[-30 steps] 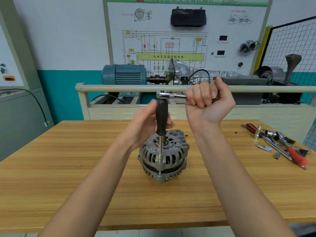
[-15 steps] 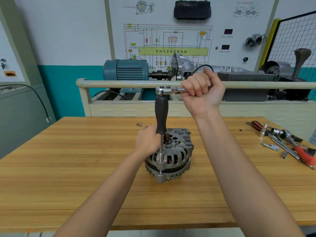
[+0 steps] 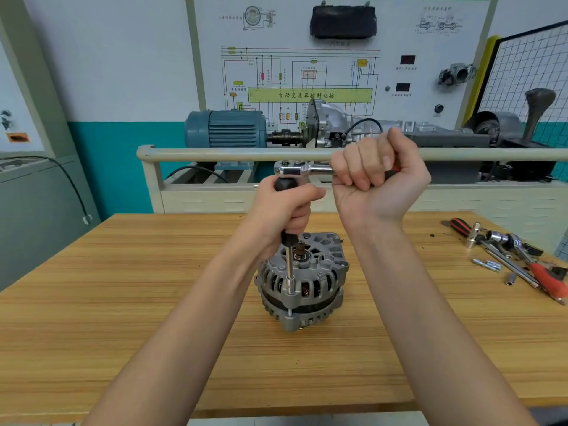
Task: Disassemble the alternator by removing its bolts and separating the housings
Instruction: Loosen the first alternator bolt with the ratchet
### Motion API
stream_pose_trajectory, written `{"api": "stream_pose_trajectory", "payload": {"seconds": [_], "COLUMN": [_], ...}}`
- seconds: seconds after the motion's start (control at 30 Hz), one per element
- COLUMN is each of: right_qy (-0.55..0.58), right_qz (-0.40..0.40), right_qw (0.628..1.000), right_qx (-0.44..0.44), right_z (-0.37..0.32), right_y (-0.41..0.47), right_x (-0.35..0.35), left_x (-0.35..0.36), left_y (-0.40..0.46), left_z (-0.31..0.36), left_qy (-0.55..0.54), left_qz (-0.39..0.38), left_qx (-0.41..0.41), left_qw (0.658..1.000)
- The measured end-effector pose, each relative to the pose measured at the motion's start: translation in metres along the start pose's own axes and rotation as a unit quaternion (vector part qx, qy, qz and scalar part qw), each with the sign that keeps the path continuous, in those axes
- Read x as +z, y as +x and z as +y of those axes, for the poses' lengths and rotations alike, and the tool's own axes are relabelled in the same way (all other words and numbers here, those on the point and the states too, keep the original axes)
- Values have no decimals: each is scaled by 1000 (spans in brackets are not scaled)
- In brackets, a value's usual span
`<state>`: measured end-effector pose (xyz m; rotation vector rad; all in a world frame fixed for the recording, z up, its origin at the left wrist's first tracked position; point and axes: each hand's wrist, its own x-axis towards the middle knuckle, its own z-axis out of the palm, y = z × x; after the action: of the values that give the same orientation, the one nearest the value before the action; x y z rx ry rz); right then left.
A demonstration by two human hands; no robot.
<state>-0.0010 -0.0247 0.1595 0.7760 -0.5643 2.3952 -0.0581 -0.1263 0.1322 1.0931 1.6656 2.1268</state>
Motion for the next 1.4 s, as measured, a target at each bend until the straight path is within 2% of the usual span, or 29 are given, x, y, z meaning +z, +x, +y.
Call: {"api": "stream_pose_trajectory", "payload": {"seconds": [0.13,0.2,0.27,0.33,0.43,0.5,0.6,0.8,0.97,1.03,1.13,1.23,1.27,1.3,1.33,1.37,1.4], "right_qy": [-126,-217,-265,-249,-148,-103,-76,-11,6,4,-1,-5,-5,-7,-10,-15,-22], "right_qz": [-80,-100,-115,-116,-79,-54,-24,35,43,37,38,44,41,39,38,40,44], "right_qw": [982,945,916,925,973,987,994,999,999,999,999,999,999,999,999,999,998], "right_qx": [-117,-224,-278,-263,-161,-107,-74,-30,-18,-15,-17,-21,-21,-22,-26,-34,-42], "right_z": [15,26,32,29,16,8,2,-15,-21,-20,-21,-21,-20,-20,-19,-18,-17], "right_y": [-18,-27,-32,-31,-20,-14,-9,0,4,5,4,3,3,3,2,1,1], "right_x": [11,14,17,16,15,12,9,1,-4,-5,-5,-7,-7,-7,-7,-7,-8], "left_x": [7,11,12,11,7,5,1,5,11,8,-6,-28,-31,-31,-28,-26,-23], "left_y": [2,2,2,2,3,4,6,11,15,13,6,3,3,4,5,5,5], "left_z": [-1,-2,-2,-2,-3,-5,-6,-6,-11,-13,-16,-33,-41,-48,-55,-62,-72], "left_qy": [0,9,14,16,14,13,-2,-31,-15,-19,-108,-171,-136,-49,81,219,342], "left_qz": [91,118,123,106,76,54,18,-103,-89,-107,-131,-74,-41,-1,30,45,46], "left_qx": [-6,1,3,3,5,7,-3,-52,-51,-39,-43,-34,-37,-47,-57,-64,-67], "left_qw": [996,993,992,994,997,998,1000,993,995,993,985,982,989,998,995,973,936]}}
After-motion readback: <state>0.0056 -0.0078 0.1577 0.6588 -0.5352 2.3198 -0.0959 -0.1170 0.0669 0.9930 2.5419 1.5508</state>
